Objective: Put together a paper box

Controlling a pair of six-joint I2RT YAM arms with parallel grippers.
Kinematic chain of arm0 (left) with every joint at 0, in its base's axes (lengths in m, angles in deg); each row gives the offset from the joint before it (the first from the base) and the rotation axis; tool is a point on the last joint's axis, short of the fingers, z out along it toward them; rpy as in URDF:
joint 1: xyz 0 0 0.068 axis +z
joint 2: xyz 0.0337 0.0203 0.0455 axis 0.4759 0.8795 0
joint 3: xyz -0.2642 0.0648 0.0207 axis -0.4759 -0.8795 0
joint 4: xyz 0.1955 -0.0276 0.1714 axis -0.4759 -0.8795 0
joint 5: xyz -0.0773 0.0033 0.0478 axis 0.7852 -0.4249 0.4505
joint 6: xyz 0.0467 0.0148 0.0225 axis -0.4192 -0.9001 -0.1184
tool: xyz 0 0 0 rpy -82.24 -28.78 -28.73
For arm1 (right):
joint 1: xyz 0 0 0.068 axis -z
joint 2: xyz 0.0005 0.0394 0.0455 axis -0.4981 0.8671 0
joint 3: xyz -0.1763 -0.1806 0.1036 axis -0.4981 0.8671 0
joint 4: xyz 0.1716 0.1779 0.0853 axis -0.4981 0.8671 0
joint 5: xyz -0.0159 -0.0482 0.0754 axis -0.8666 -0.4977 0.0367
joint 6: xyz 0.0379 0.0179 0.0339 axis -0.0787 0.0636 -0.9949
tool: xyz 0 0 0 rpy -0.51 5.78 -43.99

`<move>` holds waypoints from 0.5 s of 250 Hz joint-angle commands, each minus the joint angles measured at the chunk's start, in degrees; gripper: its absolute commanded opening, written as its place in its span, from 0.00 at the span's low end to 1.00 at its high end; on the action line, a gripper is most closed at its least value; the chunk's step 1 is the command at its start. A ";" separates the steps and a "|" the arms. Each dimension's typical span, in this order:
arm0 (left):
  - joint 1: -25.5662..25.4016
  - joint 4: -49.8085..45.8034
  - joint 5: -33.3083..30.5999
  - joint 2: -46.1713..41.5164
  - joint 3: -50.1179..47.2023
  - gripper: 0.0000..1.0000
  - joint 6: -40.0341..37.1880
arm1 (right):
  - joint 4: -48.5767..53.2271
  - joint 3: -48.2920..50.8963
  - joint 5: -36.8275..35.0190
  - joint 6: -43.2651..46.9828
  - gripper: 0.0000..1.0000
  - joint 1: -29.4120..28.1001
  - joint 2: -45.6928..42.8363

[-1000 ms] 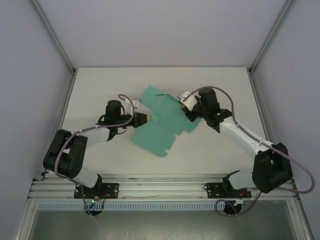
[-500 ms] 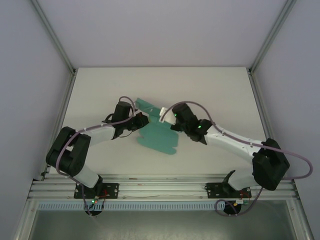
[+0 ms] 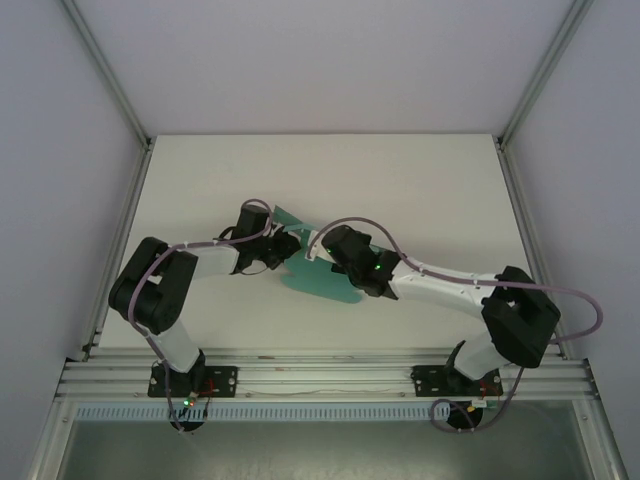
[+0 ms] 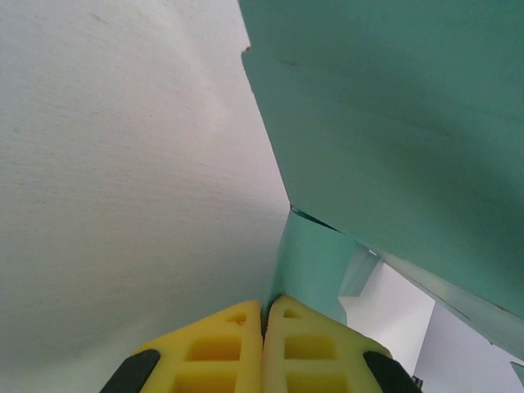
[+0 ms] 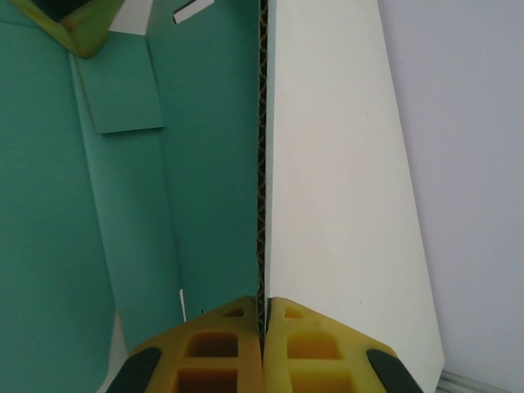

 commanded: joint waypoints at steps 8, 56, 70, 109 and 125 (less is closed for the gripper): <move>-0.05 0.89 -1.44 -2.49 0.99 0.09 -1.85 | -0.46 0.76 2.81 1.37 0.00 -0.10 -0.06; 1.68 -11.54 -10.18 -10.21 -0.45 0.59 -11.85 | -3.15 1.98 2.83 7.77 0.00 4.01 -2.94; 1.80 -15.67 -13.44 -13.03 -0.44 0.69 -14.86 | -3.52 2.00 3.02 9.36 0.00 4.93 -3.23; 3.03 -25.13 -22.24 -20.15 0.22 0.95 -20.09 | -3.94 1.55 3.67 13.40 0.00 6.41 -2.72; 5.12 -26.68 -24.35 -21.99 0.76 1.00 -21.54 | -4.26 1.69 4.67 14.83 0.00 6.54 -2.52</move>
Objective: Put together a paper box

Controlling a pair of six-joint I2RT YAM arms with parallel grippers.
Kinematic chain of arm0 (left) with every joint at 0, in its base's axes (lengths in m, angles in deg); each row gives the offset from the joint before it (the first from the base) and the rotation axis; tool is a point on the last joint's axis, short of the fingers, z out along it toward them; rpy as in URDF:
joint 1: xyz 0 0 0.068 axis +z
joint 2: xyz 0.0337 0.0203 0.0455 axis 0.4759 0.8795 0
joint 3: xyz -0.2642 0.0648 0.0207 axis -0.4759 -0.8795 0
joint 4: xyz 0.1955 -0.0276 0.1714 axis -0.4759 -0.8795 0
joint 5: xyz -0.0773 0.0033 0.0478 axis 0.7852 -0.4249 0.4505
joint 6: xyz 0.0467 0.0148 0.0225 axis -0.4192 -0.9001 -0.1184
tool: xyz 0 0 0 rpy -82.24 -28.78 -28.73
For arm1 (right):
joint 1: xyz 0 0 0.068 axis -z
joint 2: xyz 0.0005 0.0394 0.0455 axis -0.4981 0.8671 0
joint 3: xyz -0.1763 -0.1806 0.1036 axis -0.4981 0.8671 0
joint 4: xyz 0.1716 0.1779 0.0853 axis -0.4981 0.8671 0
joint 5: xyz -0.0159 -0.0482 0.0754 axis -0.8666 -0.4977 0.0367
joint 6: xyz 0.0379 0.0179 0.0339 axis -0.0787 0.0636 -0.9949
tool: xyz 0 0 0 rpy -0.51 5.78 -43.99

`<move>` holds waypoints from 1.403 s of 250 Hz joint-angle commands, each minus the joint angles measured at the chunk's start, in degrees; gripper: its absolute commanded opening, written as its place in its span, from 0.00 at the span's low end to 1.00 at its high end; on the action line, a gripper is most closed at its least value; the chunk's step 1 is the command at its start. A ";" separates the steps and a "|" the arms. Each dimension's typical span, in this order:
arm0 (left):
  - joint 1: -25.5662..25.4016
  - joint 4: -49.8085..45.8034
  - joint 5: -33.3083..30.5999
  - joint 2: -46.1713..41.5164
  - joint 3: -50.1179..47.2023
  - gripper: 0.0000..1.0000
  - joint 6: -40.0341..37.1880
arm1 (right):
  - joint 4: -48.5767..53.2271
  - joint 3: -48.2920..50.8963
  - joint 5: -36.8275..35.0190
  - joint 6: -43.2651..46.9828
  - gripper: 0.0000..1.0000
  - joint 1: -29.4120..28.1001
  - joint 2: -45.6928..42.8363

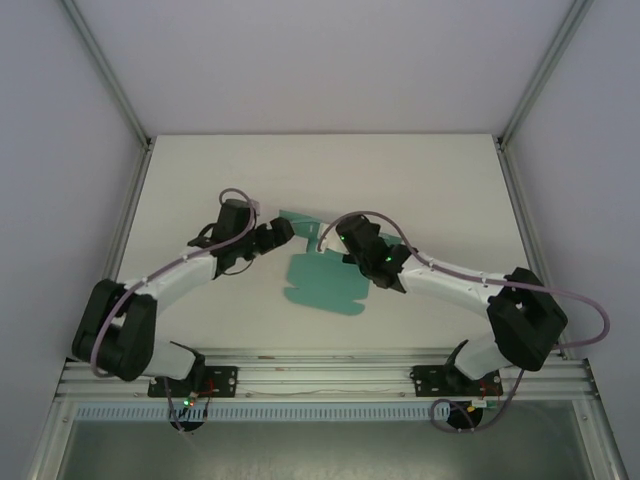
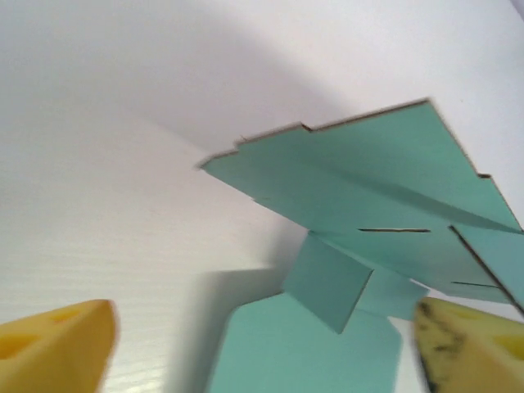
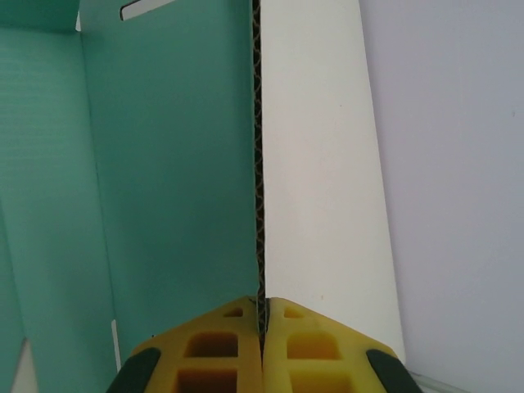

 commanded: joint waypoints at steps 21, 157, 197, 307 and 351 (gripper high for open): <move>7.46 -8.42 -9.58 -4.10 2.16 1.00 -8.06 | -3.73 1.69 3.65 6.99 0.00 0.57 -0.98; 10.52 -8.06 27.41 9.13 14.66 0.99 -56.21 | 0.77 -2.73 6.00 6.58 0.00 1.27 1.07; 8.30 -14.89 25.03 13.79 19.16 0.91 -60.94 | 1.05 -3.13 7.08 6.29 0.00 1.41 0.98; 3.55 -21.34 13.56 19.38 25.71 0.32 -58.10 | 2.15 -4.52 6.64 6.12 0.00 1.41 1.92; 1.10 -21.75 3.19 18.35 26.18 0.12 -51.30 | 1.40 -4.62 5.06 5.78 0.00 1.35 2.29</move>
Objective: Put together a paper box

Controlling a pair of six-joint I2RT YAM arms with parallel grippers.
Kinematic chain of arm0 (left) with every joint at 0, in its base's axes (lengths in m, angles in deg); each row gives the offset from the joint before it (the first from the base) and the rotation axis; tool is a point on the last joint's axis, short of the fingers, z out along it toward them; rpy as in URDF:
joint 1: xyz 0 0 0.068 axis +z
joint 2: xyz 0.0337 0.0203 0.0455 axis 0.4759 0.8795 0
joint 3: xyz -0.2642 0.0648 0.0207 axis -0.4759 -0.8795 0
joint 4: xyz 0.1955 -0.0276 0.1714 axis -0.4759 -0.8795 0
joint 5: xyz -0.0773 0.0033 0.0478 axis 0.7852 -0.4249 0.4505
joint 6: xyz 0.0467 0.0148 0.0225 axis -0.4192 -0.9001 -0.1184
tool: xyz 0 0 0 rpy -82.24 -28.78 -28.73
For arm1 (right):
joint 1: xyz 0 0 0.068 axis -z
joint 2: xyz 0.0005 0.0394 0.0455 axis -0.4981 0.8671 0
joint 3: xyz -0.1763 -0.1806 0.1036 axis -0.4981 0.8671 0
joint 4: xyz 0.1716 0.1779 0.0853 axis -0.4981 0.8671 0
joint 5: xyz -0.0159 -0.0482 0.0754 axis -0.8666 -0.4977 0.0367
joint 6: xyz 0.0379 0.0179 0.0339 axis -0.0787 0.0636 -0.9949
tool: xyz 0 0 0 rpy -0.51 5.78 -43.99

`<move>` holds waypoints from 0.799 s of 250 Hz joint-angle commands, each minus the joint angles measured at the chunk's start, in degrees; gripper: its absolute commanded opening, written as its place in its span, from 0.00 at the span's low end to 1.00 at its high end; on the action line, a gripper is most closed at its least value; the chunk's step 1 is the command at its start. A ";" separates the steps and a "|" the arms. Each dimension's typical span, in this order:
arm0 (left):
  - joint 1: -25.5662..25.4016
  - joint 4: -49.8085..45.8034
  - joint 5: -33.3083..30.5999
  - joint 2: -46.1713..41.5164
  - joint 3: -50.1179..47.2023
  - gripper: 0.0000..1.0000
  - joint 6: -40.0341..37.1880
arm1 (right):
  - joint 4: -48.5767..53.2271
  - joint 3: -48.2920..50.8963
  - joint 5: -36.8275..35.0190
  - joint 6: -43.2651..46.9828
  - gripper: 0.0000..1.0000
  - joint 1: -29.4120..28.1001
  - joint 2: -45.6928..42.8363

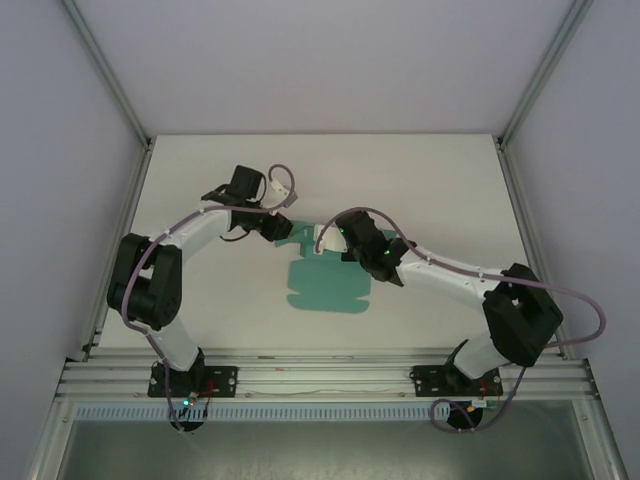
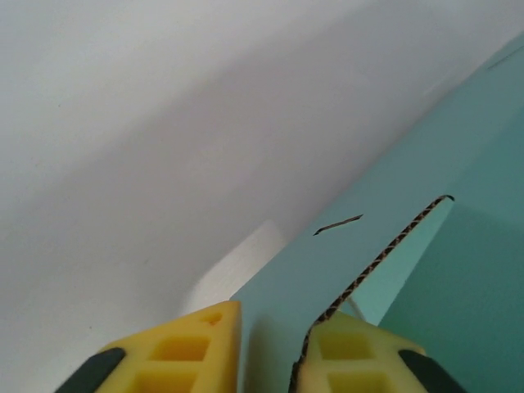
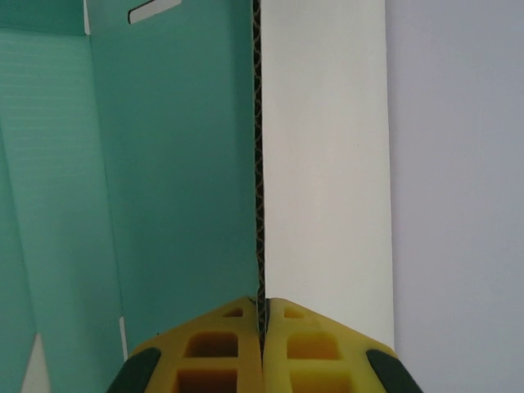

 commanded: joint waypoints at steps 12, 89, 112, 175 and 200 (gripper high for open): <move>-2.01 -1.62 -12.45 -1.05 2.04 0.11 8.43 | -0.01 -2.12 -1.91 -0.55 0.00 -0.20 0.55; -9.03 0.48 -25.39 -1.51 3.65 0.06 35.27 | -10.97 -1.07 -10.89 -3.53 0.00 -3.61 4.44; -12.47 3.73 -24.57 -2.88 2.07 0.03 40.26 | -13.97 -1.09 -14.88 -5.81 0.00 -4.91 6.12; -16.49 9.10 -27.47 -5.31 -0.70 0.03 49.97 | -20.77 2.39 -18.53 -10.91 0.00 -6.19 6.82; -17.53 11.04 -26.23 -3.83 -0.83 0.04 50.41 | -24.51 4.61 -17.65 -12.01 0.00 -6.26 6.23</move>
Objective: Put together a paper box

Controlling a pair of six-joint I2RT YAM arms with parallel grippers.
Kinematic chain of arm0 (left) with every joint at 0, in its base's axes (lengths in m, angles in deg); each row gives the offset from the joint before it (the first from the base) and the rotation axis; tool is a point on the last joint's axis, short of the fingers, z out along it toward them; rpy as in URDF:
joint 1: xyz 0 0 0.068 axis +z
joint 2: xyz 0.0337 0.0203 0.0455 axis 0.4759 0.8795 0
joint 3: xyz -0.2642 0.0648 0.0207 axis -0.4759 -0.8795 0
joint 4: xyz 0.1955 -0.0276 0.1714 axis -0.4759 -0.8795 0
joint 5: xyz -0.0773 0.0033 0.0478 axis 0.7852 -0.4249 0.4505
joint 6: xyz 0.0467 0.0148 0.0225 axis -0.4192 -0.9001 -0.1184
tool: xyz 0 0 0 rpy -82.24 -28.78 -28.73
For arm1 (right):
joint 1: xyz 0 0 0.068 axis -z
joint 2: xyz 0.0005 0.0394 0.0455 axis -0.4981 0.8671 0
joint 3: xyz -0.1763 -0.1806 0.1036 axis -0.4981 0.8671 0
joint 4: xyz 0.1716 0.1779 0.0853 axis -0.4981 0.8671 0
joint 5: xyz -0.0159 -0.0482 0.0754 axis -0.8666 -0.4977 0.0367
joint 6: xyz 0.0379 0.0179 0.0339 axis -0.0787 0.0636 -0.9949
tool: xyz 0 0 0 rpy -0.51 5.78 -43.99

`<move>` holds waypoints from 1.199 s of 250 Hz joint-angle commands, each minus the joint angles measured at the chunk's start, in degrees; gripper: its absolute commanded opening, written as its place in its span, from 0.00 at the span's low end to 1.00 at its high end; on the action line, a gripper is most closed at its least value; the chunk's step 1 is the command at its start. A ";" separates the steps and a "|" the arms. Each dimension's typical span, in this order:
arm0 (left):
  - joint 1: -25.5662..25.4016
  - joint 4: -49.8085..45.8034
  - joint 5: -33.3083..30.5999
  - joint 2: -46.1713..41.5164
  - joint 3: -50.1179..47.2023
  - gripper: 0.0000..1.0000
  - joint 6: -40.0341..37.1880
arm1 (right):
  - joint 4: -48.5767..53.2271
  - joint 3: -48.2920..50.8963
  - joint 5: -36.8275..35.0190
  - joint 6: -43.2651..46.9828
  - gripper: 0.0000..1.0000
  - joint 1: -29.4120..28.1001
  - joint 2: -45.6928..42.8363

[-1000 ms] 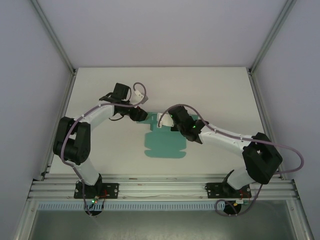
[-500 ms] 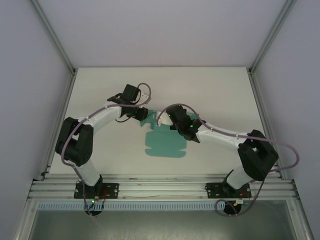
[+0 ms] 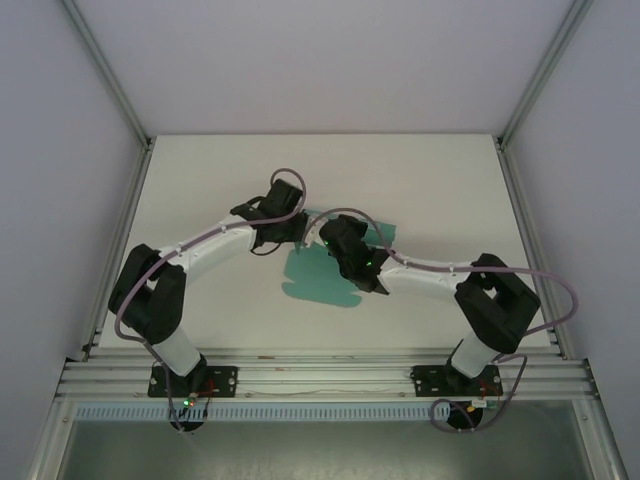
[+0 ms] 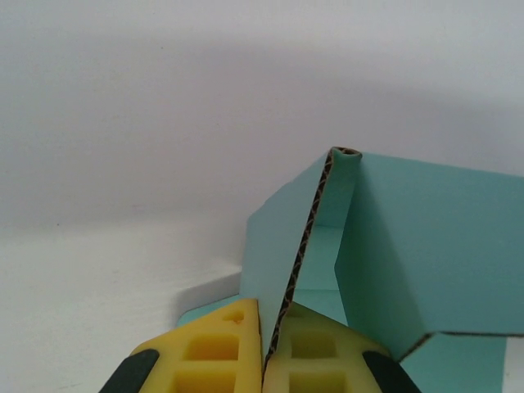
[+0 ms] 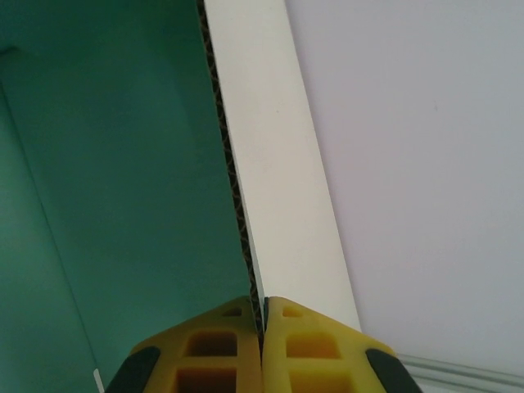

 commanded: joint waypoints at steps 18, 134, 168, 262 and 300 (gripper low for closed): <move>-2.37 7.67 2.31 0.62 0.25 0.05 5.23 | -8.59 3.52 1.24 -5.01 0.00 -1.07 -0.86; 4.02 5.78 -2.79 -14.60 -10.47 0.97 -0.36 | -11.97 10.88 14.70 7.48 0.00 6.28 -7.64; 11.45 5.88 -3.99 -20.53 -13.29 1.00 -0.66 | -10.09 9.72 18.15 10.70 0.00 6.77 -8.73; 24.00 17.92 10.42 -9.48 -14.47 0.98 -6.27 | -11.35 4.87 17.96 19.58 0.00 6.69 -4.53; 22.45 32.31 22.01 -5.42 -18.79 0.86 -7.38 | -13.00 3.86 16.30 20.14 0.00 6.74 -1.93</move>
